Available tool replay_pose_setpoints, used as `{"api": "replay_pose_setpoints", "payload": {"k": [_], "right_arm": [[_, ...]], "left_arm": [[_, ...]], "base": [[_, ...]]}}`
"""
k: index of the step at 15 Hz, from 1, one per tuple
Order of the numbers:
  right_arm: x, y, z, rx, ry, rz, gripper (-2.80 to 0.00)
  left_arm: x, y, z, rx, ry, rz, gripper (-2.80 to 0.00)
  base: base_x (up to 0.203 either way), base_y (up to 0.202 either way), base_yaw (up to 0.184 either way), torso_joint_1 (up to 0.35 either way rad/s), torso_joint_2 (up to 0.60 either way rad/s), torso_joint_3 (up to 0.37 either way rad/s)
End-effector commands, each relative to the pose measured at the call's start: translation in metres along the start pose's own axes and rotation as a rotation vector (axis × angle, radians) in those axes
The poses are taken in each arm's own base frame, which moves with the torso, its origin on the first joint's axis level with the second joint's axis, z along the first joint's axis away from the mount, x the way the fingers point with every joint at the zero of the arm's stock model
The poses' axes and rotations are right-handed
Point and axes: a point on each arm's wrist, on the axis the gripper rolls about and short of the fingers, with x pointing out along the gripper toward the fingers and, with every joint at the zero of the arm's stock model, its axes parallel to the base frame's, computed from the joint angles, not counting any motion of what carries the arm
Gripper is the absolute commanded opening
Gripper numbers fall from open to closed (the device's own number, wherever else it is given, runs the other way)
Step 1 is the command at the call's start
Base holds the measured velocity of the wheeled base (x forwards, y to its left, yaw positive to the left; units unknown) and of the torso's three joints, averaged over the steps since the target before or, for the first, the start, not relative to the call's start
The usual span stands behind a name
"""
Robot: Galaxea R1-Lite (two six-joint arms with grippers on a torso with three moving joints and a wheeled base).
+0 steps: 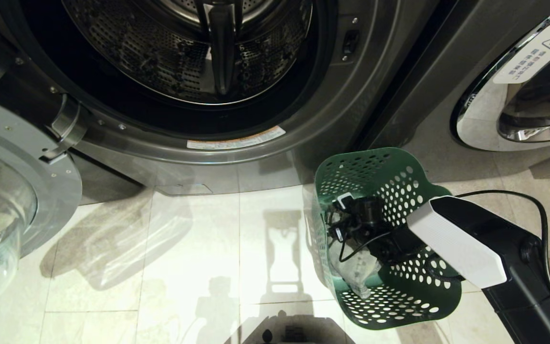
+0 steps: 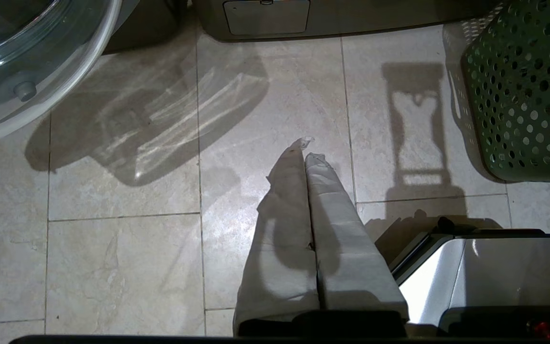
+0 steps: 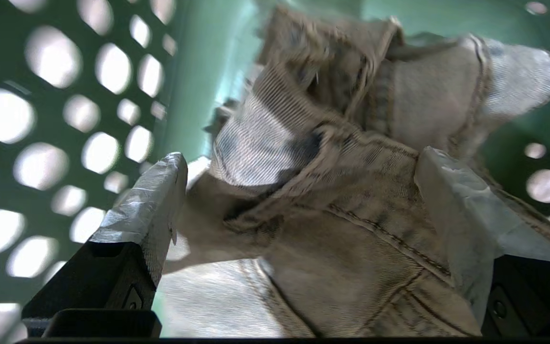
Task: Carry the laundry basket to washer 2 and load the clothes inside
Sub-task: Place the clothes into the washing machine
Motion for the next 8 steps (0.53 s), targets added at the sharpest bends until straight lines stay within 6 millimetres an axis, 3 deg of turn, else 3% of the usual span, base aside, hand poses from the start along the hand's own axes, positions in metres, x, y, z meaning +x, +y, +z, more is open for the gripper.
{"api": "replay_pose_setpoints", "payload": {"k": [1,8], "right_arm": [[0.0026,-0.0005,-0.0046,-0.028,0.015,-0.043,0.0],[0.0058,-0.0105,-0.0033,-0.063,0.045,-0.211,0.0]], "left_arm": [[0.0001,0.0,-0.0005,0.0,0.002,0.0,-2.8],[0.0001,0.0,-0.0005,0.0,0.002,0.001,-2.8]], "base": [[0.0,0.0,0.0,0.0,0.0,0.0],[0.0,0.0,0.0,0.0,0.0,0.0]]}}
